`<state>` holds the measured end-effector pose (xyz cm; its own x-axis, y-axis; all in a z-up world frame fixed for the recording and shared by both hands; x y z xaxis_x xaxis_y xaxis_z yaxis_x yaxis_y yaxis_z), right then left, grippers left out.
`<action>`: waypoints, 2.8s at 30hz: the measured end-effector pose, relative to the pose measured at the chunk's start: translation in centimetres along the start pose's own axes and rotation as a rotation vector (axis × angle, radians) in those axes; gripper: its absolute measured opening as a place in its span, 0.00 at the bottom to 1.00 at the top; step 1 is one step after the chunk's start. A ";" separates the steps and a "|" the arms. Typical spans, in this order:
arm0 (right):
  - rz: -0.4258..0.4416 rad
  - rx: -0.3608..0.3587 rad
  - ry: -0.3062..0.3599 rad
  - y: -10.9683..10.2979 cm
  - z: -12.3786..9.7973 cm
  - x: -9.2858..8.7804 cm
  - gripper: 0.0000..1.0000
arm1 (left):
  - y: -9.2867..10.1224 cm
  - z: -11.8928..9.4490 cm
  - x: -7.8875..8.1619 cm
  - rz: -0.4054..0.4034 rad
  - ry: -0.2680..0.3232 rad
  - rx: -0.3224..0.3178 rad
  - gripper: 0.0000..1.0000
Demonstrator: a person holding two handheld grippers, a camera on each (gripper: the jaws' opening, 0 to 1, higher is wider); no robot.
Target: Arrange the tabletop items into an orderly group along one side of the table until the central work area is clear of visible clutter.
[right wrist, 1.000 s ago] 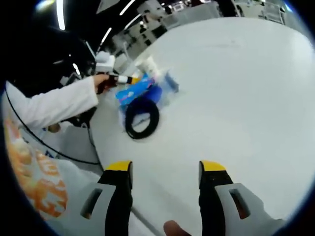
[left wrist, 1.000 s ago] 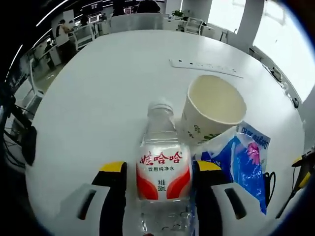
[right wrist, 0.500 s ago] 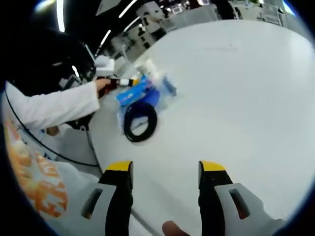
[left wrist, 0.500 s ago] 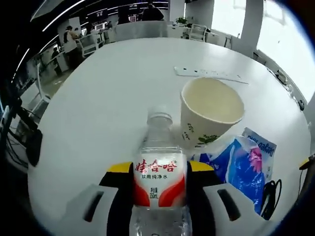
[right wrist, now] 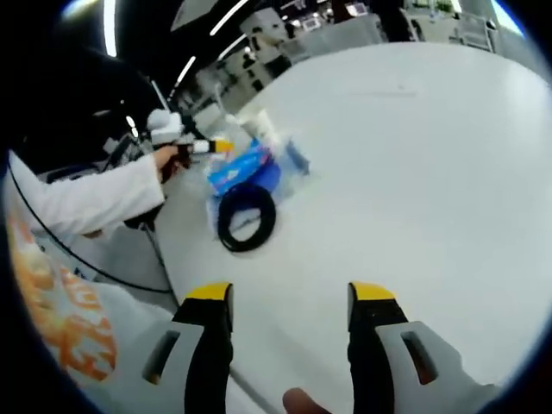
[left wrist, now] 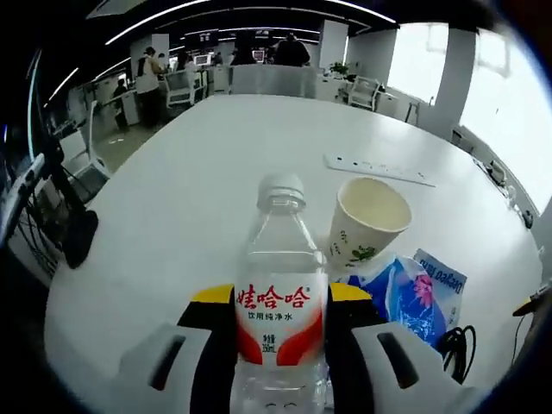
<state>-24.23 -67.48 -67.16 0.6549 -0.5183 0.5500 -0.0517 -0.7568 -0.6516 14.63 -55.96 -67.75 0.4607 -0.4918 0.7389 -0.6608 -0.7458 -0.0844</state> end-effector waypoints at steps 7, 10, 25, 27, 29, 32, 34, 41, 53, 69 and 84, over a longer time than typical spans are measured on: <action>-0.021 0.011 -0.008 -0.6 0.2 -0.3 0.52 | -1.3 -3.0 3.0 -0.077 0.135 0.001 0.38; -0.029 0.012 -0.008 -0.8 0.2 -0.3 0.52 | -1.6 -4.2 4.5 -0.077 0.195 0.003 0.39; -0.040 -0.002 -0.014 -0.5 -0.3 -0.8 0.51 | -1.1 -5.1 6.3 -0.059 0.274 -0.031 0.41; -0.038 -0.006 -0.011 -0.4 -0.4 -0.8 0.51 | -0.8 -5.1 6.3 -0.054 0.273 -0.036 0.41; -0.032 -0.011 -0.005 -0.3 -0.5 -0.7 0.51 | -0.6 -4.8 6.3 -0.050 0.267 -0.041 0.41; -0.027 -0.017 -0.003 0.0 -0.6 -0.8 0.51 | -0.5 -4.4 6.2 -0.031 0.252 -0.039 0.40; -0.025 -0.020 -0.004 0.0 -0.6 -0.8 0.51 | -0.6 -3.9 6.3 -0.030 0.249 -0.039 0.40; -0.012 -0.027 -0.012 0.3 -0.6 -1.0 0.51 | -0.5 -2.1 6.4 -0.040 0.223 -0.050 0.40; 0.005 -0.026 -0.028 0.6 -0.3 -1.0 0.51 | -0.2 0.2 6.9 -0.062 0.206 -0.052 0.39; 0.026 -0.025 -0.054 1.0 0.1 -1.3 0.51 | 1.3 2.9 7.5 -0.079 0.189 -0.077 0.39; 0.024 -0.013 -0.080 1.0 0.8 -1.5 0.51 | 1.8 4.4 7.1 -0.021 0.196 -0.090 0.39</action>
<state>-24.64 -67.11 -69.03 0.7112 -0.5031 0.4910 -0.0771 -0.7500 -0.6569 19.27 -62.77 -65.64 0.3568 -0.3730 0.8565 -0.7065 -0.7076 -0.0138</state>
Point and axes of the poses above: the point that each gripper's makers call its tool centre point, and the gripper's own axes: z roughly forward along the fingers, y roughly to its right, x roughly out of its top, the point moved 5 cm from there along -z, roughly backward along the fingers, and after that the axes turned 15 degrees about x, right-handed, at the moved point
